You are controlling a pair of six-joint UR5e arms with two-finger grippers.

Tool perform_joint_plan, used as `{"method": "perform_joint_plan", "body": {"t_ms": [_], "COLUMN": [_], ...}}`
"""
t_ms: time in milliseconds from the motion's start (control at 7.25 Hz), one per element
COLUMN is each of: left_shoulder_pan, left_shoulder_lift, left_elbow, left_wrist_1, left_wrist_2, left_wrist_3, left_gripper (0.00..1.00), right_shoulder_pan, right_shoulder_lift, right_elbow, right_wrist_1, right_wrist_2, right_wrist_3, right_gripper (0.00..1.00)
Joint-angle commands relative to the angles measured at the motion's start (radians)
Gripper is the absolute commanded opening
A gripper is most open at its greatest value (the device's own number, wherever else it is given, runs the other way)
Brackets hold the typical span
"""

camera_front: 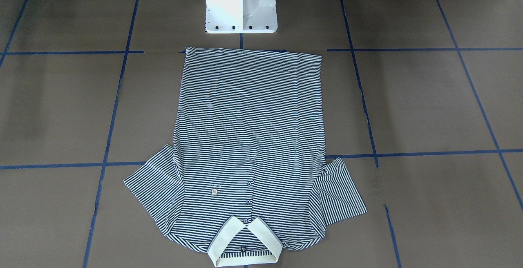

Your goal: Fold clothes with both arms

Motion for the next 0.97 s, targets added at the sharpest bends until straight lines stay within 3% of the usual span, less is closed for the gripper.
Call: {"method": "perform_joint_plan", "body": {"t_ms": [0, 138, 414, 690, 828], "left_shoulder_pan": [0.018, 0.026, 0.023, 0.026, 0.031], "left_shoulder_lift": [-0.046, -0.049, -0.092, -0.106, -0.106], "left_elbow": [-0.019, -0.021, -0.025, 0.019, 0.019], "left_wrist_1": [-0.086, -0.170, -0.468, -0.639, -0.680], "left_wrist_2": [0.010, 0.010, 0.007, 0.004, 0.006], "left_wrist_3": [-0.008, -0.005, -0.017, -0.295, -0.333], "left_gripper": [1.00, 1.00, 1.00, 1.00, 1.00], "right_shoulder_pan": [-0.025, -0.038, -0.032, -0.032, -0.068], "right_shoulder_lift": [0.135, 0.204, 0.290, 0.283, 0.298], "right_elbow": [-0.003, -0.009, -0.032, -0.091, -0.111], "right_wrist_1": [0.000, 0.002, 0.029, 0.218, 0.300], "right_wrist_2": [0.008, 0.001, -0.018, 0.031, 0.057], "right_wrist_3": [0.011, 0.013, 0.051, 0.082, 0.194], "right_gripper": [1.00, 1.00, 1.00, 1.00, 1.00]}}
